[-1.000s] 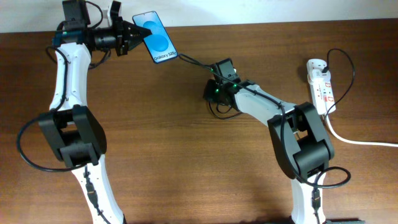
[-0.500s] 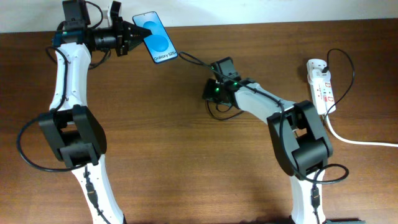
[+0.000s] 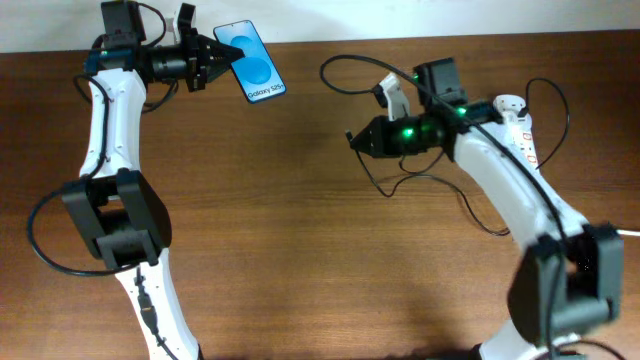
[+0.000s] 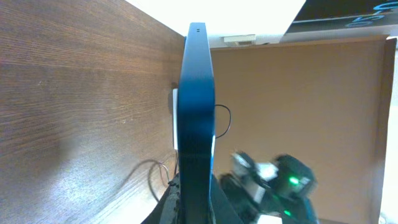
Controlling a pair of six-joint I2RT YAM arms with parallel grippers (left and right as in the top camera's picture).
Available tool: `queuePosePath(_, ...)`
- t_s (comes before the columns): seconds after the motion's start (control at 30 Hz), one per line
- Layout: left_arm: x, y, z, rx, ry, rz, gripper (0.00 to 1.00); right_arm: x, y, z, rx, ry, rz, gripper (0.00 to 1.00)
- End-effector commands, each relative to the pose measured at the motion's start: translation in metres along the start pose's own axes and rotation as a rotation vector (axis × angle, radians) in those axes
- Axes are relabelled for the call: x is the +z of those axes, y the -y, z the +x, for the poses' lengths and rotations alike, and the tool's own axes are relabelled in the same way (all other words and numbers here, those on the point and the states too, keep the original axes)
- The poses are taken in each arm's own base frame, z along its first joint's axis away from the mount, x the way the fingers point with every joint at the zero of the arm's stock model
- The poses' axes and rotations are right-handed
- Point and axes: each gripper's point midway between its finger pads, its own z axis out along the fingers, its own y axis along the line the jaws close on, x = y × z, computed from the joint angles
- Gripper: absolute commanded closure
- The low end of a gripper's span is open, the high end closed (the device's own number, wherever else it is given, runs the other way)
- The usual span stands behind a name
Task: Plug charger to phone and switch on socket
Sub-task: 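Raise the cable plug with the right gripper toward the phone's bottom port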
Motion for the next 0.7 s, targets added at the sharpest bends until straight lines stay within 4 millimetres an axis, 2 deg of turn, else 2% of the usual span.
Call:
queuePosePath(0.0, 0.011, 0.014, 0.009, 0.06, -0.037, 0.036, 1.0, -0.029, -0.035, 0.002, -0.119, 0.031, -0.046, 0.96)
queuePosePath(0.07, 0.019, 0.017, 0.013, 0.065, -0.055, 0.04, 1.0, -0.041, -0.05, 0.005, -0.144, 0.042, -0.085, 0.96)
queuePosePath(0.1, 0.027, 0.02, 0.018, 0.069, -0.072, 0.043, 1.0, -0.05, -0.063, 0.007, -0.185, 0.053, -0.141, 0.96)
queuePosePath(0.2, 0.038, 0.024, 0.025, 0.074, -0.097, 0.05, 1.0, -0.064, -0.07, 0.009, -0.191, 0.079, -0.168, 0.96)
queuePosePath(0.33, 0.046, 0.033, 0.034, 0.078, -0.136, 0.091, 1.0, -0.086, -0.061, 0.016, -0.184, 0.135, -0.142, 0.95)
queuePosePath(0.47, 0.045, 0.042, 0.04, 0.075, -0.167, 0.143, 1.0, -0.107, -0.056, 0.026, -0.25, 0.261, -0.113, 0.95)
queuePosePath(0.67, 0.042, 0.053, 0.046, 0.071, -0.204, 0.207, 1.0, -0.115, -0.055, 0.043, -0.251, 0.436, -0.128, 0.95)
